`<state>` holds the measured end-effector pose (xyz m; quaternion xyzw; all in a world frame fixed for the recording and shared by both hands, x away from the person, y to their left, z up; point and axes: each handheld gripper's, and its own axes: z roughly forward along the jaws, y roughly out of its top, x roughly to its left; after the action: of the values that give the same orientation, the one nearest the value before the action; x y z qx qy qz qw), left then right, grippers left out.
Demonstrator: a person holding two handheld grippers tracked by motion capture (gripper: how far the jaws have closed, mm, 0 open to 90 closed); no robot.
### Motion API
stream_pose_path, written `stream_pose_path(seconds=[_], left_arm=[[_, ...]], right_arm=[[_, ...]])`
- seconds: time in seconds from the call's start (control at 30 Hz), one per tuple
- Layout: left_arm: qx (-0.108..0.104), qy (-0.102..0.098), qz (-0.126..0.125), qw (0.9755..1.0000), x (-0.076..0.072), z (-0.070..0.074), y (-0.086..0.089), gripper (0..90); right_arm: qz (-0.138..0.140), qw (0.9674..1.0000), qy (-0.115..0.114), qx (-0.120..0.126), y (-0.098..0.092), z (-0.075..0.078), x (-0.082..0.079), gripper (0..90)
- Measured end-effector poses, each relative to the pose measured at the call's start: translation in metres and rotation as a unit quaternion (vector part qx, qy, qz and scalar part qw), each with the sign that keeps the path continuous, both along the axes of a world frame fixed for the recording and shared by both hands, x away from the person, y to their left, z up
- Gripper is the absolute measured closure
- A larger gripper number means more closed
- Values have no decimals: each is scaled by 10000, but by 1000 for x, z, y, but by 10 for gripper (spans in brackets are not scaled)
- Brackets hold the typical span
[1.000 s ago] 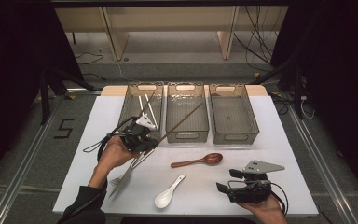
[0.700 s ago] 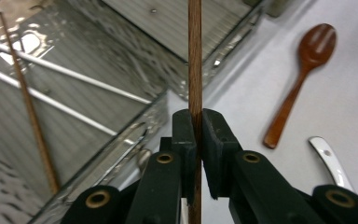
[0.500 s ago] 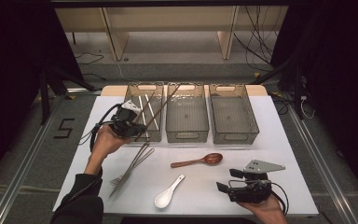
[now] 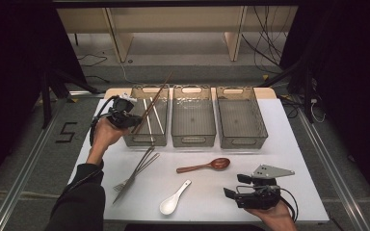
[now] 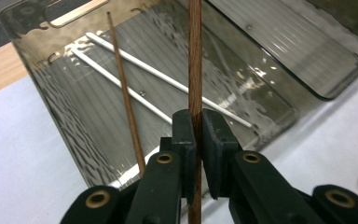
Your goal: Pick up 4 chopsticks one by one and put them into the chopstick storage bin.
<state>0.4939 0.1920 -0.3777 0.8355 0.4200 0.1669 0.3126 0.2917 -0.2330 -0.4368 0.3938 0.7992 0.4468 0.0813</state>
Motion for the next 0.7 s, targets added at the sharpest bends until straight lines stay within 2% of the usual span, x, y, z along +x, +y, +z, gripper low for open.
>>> stream_pose_path(seconds=[0.03,0.13,0.3,0.6,0.7], left_arm=[[-35,2,52,10000,2,-1,0,837],[67,66,97,9999,7,-5,2,837],[90,133,267,9995,16,-11,6,837],[73,334,457,9984,23,-24,7,833],[64,421,600,9973,25,-29,7,798]], right_arm=[[-8,10000,4,6,0,0,0,268],[2,10000,11,-3,0,0,0,268],[6,10000,7,-2,0,0,0,269],[6,10000,18,-2,0,0,0,269],[12,10000,11,-5,0,0,0,269]])
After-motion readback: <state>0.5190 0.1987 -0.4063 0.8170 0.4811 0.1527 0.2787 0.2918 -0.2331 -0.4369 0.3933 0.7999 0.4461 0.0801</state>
